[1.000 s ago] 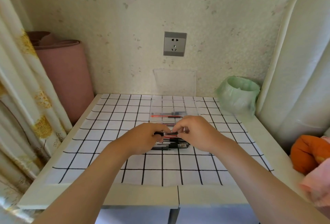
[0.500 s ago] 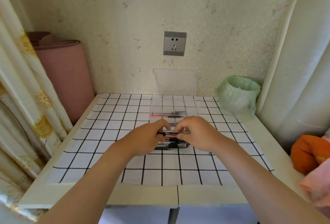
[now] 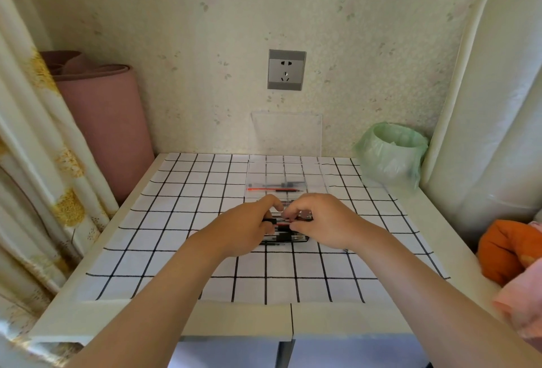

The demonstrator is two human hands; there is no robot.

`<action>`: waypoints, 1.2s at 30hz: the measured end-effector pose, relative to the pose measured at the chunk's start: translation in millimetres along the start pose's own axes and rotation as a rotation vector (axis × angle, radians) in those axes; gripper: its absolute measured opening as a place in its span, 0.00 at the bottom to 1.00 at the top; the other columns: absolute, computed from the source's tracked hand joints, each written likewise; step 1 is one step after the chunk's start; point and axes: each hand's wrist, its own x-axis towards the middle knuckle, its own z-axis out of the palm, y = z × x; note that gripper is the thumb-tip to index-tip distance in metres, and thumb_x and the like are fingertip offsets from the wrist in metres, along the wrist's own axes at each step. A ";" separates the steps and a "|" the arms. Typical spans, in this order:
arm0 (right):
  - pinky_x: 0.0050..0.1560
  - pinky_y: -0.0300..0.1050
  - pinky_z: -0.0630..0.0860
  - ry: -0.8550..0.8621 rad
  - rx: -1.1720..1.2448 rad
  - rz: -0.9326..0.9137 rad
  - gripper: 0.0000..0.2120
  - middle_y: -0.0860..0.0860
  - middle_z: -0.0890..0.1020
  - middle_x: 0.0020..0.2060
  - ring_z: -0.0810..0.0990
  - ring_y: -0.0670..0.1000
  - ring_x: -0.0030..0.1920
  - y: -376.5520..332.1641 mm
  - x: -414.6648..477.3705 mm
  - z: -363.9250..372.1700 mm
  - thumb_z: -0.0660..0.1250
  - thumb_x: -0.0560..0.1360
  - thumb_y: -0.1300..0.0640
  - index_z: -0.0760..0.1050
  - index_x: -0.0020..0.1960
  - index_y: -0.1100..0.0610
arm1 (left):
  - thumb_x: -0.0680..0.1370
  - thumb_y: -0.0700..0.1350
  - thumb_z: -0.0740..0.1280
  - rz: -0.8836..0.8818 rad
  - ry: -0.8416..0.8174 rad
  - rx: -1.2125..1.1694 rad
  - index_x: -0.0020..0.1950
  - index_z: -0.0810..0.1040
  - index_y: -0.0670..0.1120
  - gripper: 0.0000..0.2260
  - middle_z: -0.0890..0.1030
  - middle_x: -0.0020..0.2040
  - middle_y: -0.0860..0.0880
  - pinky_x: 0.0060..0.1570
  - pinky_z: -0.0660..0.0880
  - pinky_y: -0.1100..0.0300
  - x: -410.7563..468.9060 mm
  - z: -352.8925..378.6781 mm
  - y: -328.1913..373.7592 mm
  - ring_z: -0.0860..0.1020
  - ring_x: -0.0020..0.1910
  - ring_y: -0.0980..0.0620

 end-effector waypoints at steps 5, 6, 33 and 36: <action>0.49 0.36 0.74 -0.001 -0.120 0.104 0.12 0.42 0.81 0.48 0.77 0.40 0.46 21.8 -0.9 -15.6 0.69 0.76 0.59 0.81 0.57 0.47 | 0.83 0.45 0.58 0.008 -0.005 0.015 0.67 0.66 0.64 0.17 0.81 0.50 0.54 0.45 0.78 0.53 -0.3 0.5 -1.0 0.78 0.41 0.53; 0.48 0.35 0.73 -0.031 -0.150 0.135 0.12 0.42 0.81 0.48 0.78 0.40 0.46 26.6 -1.9 -17.7 0.69 0.76 0.60 0.81 0.55 0.46 | 0.83 0.45 0.58 0.010 -0.004 0.019 0.67 0.67 0.65 0.18 0.81 0.51 0.54 0.44 0.78 0.54 -0.6 0.4 -0.3 0.78 0.39 0.53; 0.45 0.39 0.76 0.053 -0.061 0.073 0.05 0.38 0.83 0.42 0.79 0.37 0.42 7.5 1.3 -5.8 0.73 0.72 0.53 0.82 0.47 0.45 | 0.81 0.46 0.60 0.010 0.027 0.009 0.60 0.76 0.58 0.11 0.81 0.48 0.55 0.44 0.76 0.57 6.0 3.1 -2.6 0.78 0.43 0.54; 0.48 0.43 0.78 0.067 -0.046 0.060 0.05 0.39 0.83 0.42 0.80 0.39 0.44 4.1 3.2 -0.4 0.73 0.72 0.53 0.82 0.47 0.45 | 0.81 0.45 0.61 0.018 0.036 0.008 0.59 0.77 0.58 0.10 0.79 0.43 0.57 0.36 0.69 0.61 6.0 2.8 -2.6 0.76 0.38 0.58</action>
